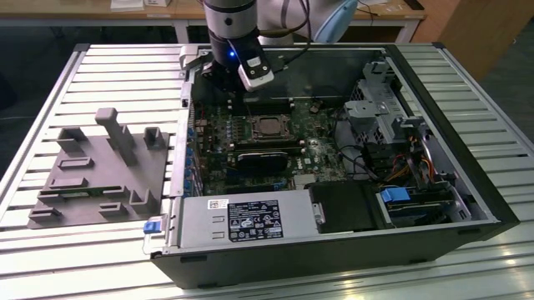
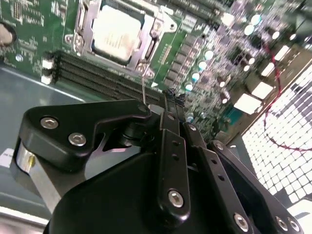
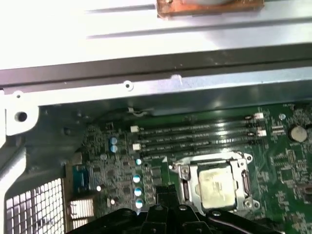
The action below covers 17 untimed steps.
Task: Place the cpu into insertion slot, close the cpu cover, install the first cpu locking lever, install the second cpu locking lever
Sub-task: 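Install the first cpu locking lever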
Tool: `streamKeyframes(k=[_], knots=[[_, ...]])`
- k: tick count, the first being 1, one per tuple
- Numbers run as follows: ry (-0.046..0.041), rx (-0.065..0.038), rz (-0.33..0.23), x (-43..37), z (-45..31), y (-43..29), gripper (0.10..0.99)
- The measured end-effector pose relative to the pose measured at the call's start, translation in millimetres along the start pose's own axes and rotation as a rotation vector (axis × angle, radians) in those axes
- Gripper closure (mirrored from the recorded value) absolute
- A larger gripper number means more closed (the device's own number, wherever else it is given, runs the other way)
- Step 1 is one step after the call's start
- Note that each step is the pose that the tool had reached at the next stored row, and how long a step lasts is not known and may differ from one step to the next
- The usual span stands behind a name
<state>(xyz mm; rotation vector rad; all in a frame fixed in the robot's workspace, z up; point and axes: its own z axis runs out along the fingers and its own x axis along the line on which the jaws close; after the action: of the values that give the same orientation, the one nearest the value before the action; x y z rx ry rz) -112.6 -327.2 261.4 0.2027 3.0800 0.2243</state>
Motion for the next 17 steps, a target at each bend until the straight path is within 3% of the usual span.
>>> streamKeyframes(k=[4,13,17], knots=[[0.0029,-0.022,0.001,2.1,2.4,-0.8,0.984],[0.0151,-0.115,0.003,6.4,6.6,-2.0,0.984],[0.016,-0.12,0.003,6.3,9.2,-2.3,0.984]])
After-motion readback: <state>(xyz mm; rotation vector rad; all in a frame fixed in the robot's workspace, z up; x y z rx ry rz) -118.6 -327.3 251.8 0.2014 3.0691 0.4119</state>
